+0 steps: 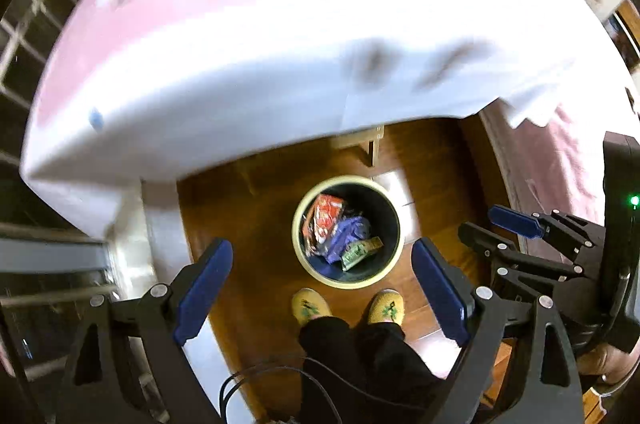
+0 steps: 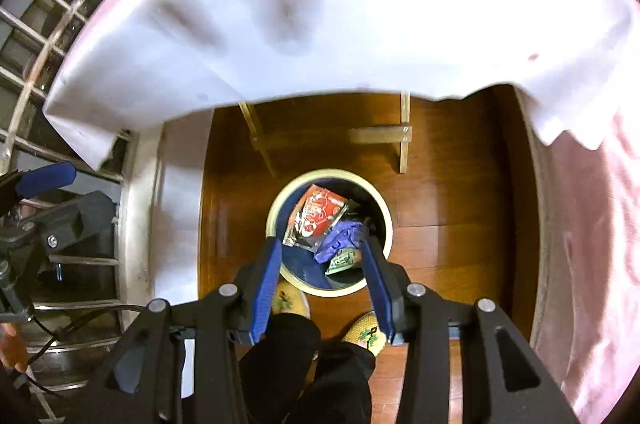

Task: Collect trash
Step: 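Raise both tools away from the blue bin back toward the table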

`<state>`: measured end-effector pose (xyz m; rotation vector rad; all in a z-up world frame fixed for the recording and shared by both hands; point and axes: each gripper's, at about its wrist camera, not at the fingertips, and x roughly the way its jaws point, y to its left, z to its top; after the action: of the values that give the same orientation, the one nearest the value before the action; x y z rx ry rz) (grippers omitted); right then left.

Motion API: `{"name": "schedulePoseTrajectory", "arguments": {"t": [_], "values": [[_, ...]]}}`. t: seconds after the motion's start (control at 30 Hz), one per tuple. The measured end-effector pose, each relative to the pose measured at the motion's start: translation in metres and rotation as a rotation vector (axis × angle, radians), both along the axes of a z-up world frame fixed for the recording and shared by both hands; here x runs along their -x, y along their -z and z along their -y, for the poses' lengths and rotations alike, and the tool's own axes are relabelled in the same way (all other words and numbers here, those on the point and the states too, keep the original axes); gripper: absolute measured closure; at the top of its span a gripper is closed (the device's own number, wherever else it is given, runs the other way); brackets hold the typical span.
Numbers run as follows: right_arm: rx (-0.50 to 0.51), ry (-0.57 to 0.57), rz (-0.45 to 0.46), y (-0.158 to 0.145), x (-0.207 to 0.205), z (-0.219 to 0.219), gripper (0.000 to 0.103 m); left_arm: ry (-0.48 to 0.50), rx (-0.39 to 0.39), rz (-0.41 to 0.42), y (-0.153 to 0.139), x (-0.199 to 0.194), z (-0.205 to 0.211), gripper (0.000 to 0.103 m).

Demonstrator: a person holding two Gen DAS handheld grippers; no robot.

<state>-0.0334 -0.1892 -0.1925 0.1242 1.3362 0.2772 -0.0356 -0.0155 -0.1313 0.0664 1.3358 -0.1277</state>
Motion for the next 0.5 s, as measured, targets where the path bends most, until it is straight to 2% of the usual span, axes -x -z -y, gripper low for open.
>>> {"name": "schedulePoseTrajectory", "arguments": {"t": [0.3, 0.5], "values": [[0.001, 0.036, 0.116, -0.087, -0.017, -0.004, 0.061, 0.092, 0.02, 0.119, -0.089, -0.029, -0.004, 0.013], [0.016, 0.057, 0.221, -0.135, -0.039, -0.017, 0.061, 0.169, 0.017, 0.22, -0.13, -0.056, -0.001, 0.013]]}}
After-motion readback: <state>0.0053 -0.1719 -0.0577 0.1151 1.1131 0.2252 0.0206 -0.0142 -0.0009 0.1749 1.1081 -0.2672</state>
